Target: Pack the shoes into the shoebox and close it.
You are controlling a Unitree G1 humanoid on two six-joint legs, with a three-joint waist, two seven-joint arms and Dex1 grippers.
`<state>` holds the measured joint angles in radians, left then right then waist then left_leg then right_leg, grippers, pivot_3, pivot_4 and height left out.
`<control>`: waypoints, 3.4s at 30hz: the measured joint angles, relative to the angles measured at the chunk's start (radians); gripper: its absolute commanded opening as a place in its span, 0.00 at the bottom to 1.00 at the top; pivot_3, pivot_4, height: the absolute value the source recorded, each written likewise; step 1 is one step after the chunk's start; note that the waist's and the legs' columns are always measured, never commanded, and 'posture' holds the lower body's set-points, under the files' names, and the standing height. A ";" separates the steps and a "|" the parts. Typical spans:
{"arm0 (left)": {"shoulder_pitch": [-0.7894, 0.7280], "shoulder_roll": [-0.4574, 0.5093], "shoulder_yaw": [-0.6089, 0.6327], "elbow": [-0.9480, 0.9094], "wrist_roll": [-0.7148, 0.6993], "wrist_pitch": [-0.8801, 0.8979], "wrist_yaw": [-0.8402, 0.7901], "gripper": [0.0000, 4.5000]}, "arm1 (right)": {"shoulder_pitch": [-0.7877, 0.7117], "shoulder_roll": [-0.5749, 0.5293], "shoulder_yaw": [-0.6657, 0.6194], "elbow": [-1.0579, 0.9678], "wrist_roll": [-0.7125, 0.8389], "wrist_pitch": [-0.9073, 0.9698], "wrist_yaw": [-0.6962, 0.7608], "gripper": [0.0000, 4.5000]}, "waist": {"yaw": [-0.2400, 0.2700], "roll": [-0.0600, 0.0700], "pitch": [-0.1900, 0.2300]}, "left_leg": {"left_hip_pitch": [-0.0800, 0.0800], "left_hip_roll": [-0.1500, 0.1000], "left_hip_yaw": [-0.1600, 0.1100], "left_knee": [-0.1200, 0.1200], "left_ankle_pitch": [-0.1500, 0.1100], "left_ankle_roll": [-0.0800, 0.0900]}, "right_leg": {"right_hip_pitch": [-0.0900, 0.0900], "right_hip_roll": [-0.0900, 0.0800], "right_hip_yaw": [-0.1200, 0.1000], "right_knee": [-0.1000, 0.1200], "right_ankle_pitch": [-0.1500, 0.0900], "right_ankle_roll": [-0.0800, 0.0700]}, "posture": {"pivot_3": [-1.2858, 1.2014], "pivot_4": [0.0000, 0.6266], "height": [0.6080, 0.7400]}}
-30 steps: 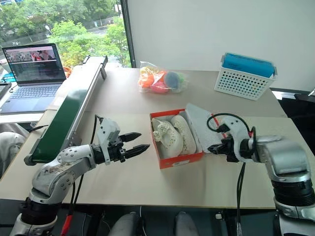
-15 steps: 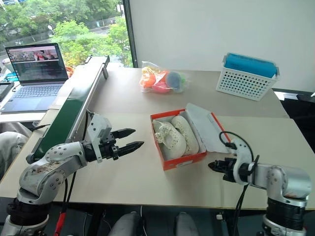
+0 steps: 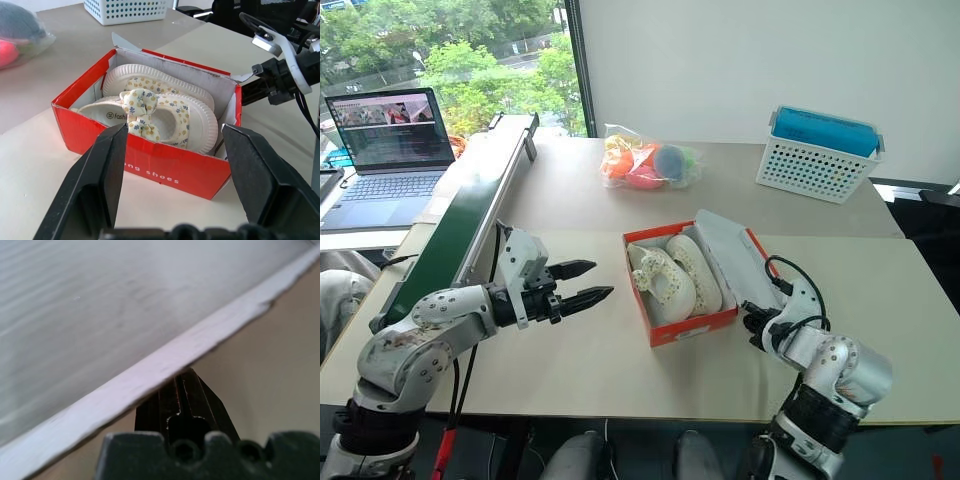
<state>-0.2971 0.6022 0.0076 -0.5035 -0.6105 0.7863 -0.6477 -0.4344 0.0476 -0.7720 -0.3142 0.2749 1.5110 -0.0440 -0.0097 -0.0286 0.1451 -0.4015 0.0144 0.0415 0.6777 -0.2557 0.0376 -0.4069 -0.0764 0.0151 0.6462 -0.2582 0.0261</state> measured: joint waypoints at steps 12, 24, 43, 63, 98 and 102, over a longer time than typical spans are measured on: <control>-0.019 0.032 0.013 -0.004 -0.026 0.028 -0.001 0.71 | -0.019 0.070 -0.197 -0.019 0.132 -0.342 -0.162 0.01 | -0.006 0.002 0.001 | 0.001 0.000 0.000 -0.002 0.000 0.000 | 0.000 0.000 0.001 0.000 0.000 0.000 | 0.52 0.24 1.00; -0.053 0.052 0.013 -0.004 -0.058 0.053 -0.001 0.71 | -0.012 0.071 -0.184 0.100 0.498 -0.447 -0.295 0.01 | -0.016 0.004 0.002 | 0.001 0.001 0.001 -0.002 0.000 0.000 | 0.000 0.000 0.001 0.000 0.000 0.000 | 0.52 0.24 1.00; -0.060 0.056 0.013 -0.004 -0.061 0.068 0.002 0.71 | 0.159 0.085 0.079 0.017 0.586 -0.375 -0.454 0.01 | -0.038 0.004 0.002 | 0.003 0.002 0.000 -0.004 0.000 0.000 | 0.001 0.002 0.002 -0.001 -0.001 0.000 | 0.52 0.24 1.00; -0.060 0.055 0.011 -0.005 -0.062 0.069 -0.010 0.71 | 0.230 -0.091 0.091 -0.090 1.137 -0.240 -0.760 0.01 | -0.032 0.004 0.003 | 0.000 0.000 0.000 -0.005 0.000 0.000 | 0.000 0.000 0.002 -0.004 -0.001 0.001 | 0.52 0.24 1.00; -0.095 0.105 0.012 -0.008 -0.086 0.092 -0.054 0.71 | 0.366 0.021 0.482 0.162 1.056 -1.145 -0.484 0.01 | -0.010 0.004 0.004 | -0.007 0.000 0.001 -0.001 -0.001 0.001 | -0.006 -0.001 0.004 -0.001 -0.002 0.003 | 0.52 0.24 1.00; -0.105 0.109 0.012 -0.005 -0.086 0.099 -0.055 0.71 | 0.370 0.026 0.482 0.147 1.042 -1.175 -0.338 0.01 | -0.010 0.005 0.004 | -0.007 0.000 0.001 -0.001 0.000 0.001 | -0.008 -0.001 0.004 0.000 -0.002 0.003 | 0.52 0.24 1.00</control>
<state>-0.4018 0.7114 0.0198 -0.5080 -0.6968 0.8848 -0.7028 -0.0642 0.0741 -0.2898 -0.1671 1.3171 0.3365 -0.3818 -0.0199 -0.0239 0.1494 -0.4085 0.0147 0.0422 0.6763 -0.2562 0.0387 -0.4147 -0.0770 0.0189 0.6464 -0.2603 0.0292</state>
